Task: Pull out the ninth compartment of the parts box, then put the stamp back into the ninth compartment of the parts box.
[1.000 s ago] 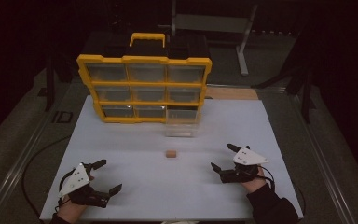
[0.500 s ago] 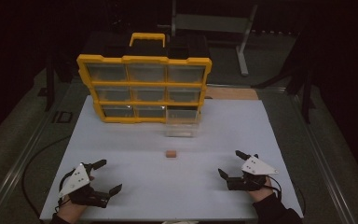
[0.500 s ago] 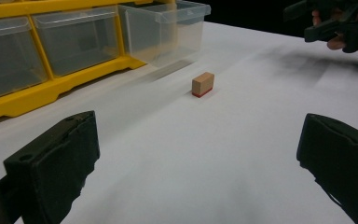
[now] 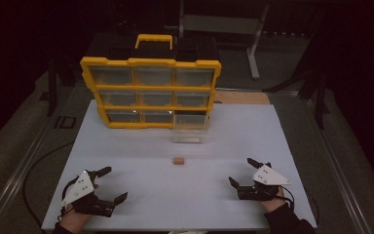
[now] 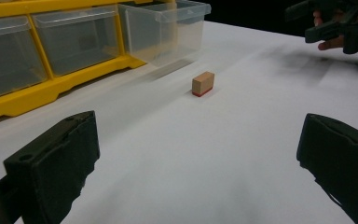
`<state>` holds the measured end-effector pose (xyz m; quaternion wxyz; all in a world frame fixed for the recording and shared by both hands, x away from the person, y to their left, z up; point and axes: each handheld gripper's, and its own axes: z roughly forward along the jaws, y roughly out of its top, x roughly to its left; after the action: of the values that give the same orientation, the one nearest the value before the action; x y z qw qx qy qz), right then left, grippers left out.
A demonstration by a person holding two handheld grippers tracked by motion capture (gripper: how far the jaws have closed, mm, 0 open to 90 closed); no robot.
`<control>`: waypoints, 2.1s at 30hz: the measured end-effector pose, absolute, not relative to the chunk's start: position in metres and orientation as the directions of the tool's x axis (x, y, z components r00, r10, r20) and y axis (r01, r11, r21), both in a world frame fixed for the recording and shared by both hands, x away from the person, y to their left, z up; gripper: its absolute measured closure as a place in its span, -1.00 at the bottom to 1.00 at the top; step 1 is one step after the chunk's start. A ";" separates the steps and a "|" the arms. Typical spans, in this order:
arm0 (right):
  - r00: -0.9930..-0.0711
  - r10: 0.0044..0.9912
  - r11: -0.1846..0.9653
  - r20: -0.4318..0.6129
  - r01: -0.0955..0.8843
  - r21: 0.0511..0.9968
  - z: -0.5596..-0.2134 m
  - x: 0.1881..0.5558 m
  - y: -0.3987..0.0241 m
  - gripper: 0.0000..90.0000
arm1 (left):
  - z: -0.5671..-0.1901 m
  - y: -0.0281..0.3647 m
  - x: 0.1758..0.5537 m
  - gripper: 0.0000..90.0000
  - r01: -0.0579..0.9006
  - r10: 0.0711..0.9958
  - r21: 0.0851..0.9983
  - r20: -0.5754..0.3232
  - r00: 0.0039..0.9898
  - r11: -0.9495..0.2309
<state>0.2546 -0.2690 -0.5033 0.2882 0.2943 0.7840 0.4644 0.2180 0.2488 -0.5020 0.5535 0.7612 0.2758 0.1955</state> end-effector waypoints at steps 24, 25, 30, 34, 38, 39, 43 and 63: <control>-0.653 0.735 0.393 -0.182 0.191 0.899 -0.503 0.253 -0.269 -0.81 | -0.502 0.250 0.218 -1.00 0.209 0.638 0.951 -0.017 0.770 -0.227; -0.654 0.734 0.391 -0.181 0.190 0.901 -0.503 0.253 -0.268 -0.81 | -0.503 0.250 0.218 -1.00 0.209 0.638 0.951 -0.017 0.770 -0.227; -0.658 0.729 0.404 -0.188 0.193 0.894 -0.503 0.252 -0.268 -0.81 | -0.503 0.250 0.219 -1.00 0.212 0.639 0.951 -0.018 0.769 -0.227; -0.656 0.731 0.399 -0.187 0.190 0.897 -0.503 0.252 -0.269 -0.81 | -0.503 0.249 0.219 -1.00 0.215 0.643 0.949 -0.018 0.766 -0.231; -0.660 0.729 0.403 -0.183 0.197 0.894 -0.503 0.253 -0.269 -0.81 | -0.503 0.249 0.219 -1.00 0.216 0.645 0.949 -0.017 0.764 -0.230; -0.661 0.728 0.401 -0.182 0.195 0.895 -0.503 0.253 -0.269 -0.81 | -0.503 0.249 0.219 -1.00 0.216 0.647 0.949 -0.017 0.763 -0.231; -0.659 0.730 0.397 -0.182 0.192 0.897 -0.503 0.252 -0.268 -0.81 | -0.502 0.248 0.219 -1.00 0.219 0.657 0.944 -0.004 0.754 -0.245; -0.666 0.721 0.405 -0.194 0.178 0.897 -0.501 0.251 -0.265 -0.81 | -0.475 0.245 0.228 -1.00 0.242 0.677 0.932 0.004 0.736 -0.269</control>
<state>0.2513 -0.2655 -0.5007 0.2922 0.2861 0.7857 0.4641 0.2277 0.2454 -0.4749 0.5257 0.7692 0.2986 0.2069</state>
